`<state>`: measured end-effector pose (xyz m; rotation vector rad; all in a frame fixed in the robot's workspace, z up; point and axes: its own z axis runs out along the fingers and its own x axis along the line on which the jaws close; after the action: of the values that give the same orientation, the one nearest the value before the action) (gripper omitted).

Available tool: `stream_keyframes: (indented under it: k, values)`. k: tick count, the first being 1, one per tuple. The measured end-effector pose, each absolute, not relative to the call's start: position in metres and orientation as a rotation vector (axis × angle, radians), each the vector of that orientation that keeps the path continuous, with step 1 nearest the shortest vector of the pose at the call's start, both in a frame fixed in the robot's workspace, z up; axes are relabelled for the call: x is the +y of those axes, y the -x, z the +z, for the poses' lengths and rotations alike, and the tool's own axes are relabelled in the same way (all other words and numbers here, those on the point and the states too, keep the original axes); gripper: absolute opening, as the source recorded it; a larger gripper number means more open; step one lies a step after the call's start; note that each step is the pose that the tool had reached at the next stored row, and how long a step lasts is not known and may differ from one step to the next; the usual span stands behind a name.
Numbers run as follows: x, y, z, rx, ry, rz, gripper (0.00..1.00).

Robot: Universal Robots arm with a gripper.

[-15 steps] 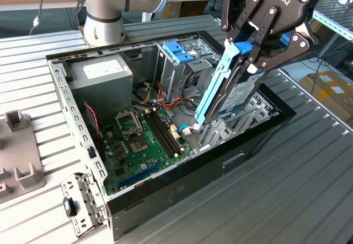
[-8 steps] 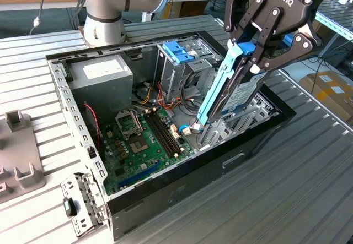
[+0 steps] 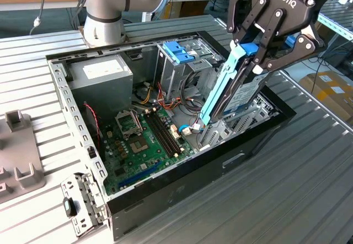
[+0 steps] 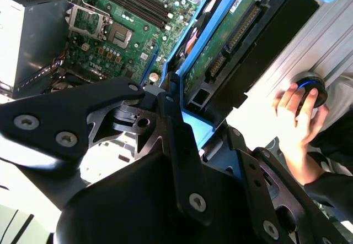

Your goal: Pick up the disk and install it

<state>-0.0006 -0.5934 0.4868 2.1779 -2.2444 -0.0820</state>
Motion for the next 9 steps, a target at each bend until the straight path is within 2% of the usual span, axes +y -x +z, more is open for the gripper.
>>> stream_keyframes:
  k: [9]
  values:
    - [-0.5950,-0.0042,0.4846,-2.244,-2.178,-0.082,0.37]
